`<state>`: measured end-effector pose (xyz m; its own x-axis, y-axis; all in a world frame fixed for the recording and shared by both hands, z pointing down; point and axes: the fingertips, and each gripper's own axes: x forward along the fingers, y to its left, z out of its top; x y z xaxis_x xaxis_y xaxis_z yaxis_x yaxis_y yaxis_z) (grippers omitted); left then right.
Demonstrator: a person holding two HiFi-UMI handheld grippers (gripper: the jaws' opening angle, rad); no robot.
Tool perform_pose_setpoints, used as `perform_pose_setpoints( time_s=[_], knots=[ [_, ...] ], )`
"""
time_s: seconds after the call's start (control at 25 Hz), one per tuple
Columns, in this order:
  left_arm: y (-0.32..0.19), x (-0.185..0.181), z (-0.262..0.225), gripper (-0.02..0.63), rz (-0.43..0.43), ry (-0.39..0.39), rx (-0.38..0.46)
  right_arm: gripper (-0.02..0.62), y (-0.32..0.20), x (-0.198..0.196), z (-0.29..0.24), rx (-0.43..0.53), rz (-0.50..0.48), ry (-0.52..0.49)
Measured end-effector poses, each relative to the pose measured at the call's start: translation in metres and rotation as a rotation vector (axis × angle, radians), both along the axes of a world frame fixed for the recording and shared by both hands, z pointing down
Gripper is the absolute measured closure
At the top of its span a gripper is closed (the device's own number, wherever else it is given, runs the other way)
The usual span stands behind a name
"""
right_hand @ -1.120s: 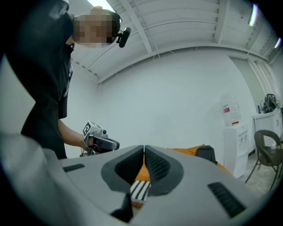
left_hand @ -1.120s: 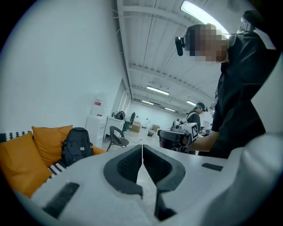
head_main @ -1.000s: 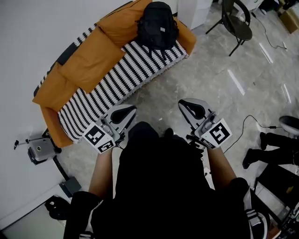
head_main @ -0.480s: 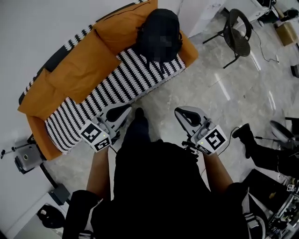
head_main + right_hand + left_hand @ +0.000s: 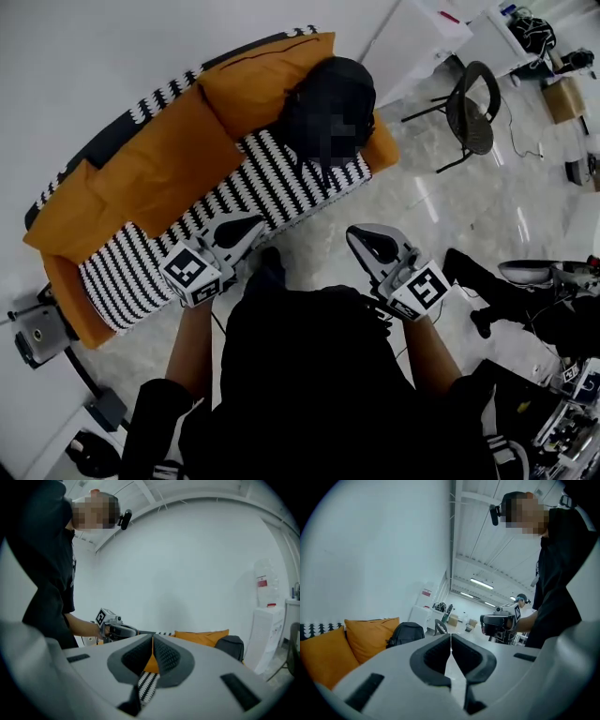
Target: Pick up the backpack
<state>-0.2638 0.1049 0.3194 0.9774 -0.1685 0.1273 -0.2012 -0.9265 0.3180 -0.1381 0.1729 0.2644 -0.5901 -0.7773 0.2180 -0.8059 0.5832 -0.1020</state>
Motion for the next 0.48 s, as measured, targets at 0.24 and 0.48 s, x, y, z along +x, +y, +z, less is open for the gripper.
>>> perform_pose_setpoints(
  time_s=[0.24,0.48],
  knots=[
    [-0.041,0.02,-0.007,0.583,0.039,0.01,0.03,0.568,-0.032,0.016,-0.002,-0.003,0.044,0.015],
    [-0.061,0.039,-0.001,0.583,0.072,-0.016,0.042,0.568,-0.055,0.039,0.001,0.003,0.071,0.006]
  ],
)
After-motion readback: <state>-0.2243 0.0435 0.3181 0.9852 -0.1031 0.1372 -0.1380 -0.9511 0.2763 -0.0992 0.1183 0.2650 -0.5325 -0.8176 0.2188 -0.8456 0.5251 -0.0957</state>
